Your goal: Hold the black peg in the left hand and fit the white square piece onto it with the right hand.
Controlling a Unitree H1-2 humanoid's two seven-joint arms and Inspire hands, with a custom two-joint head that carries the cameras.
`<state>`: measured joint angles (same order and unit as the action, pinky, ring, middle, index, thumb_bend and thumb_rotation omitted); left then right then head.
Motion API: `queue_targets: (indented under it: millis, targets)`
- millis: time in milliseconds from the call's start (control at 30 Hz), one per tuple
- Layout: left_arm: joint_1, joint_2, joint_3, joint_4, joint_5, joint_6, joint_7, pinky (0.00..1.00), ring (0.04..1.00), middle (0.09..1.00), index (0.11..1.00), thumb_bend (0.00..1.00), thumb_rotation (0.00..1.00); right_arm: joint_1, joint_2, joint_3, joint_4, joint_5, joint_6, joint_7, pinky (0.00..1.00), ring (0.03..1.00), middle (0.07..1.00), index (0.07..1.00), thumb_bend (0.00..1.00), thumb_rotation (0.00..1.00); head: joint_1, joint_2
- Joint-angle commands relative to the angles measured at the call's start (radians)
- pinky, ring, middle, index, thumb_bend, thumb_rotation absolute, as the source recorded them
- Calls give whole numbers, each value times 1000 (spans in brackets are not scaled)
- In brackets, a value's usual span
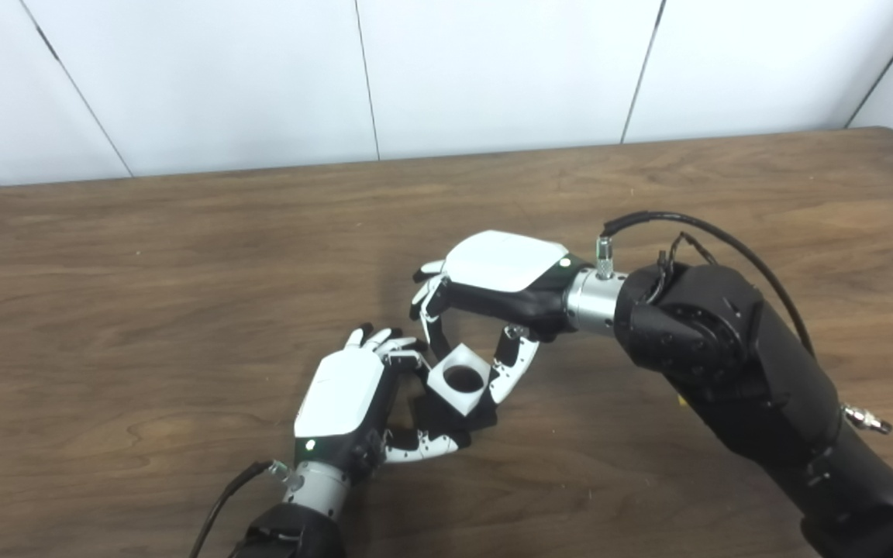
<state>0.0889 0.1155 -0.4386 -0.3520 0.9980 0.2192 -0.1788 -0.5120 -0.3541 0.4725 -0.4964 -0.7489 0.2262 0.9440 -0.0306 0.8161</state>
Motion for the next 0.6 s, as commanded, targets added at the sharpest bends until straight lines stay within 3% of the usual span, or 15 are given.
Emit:
queue_targets:
  millis: [0, 567]
  targets:
    - [5, -4, -16, -2, 10, 0, -33, 1000, 908, 797, 487, 518, 46, -28, 4, -7, -24, -2, -3, -5, 852, 941, 805, 483, 524, 132, 0, 0]
    - [7, -2, -12, -4, 5, -6, -24, 1000, 903, 791, 487, 518, 45, -12, -11, -15, -2, -4, -11, -14, 848, 941, 804, 483, 524, 132, -4, 3]
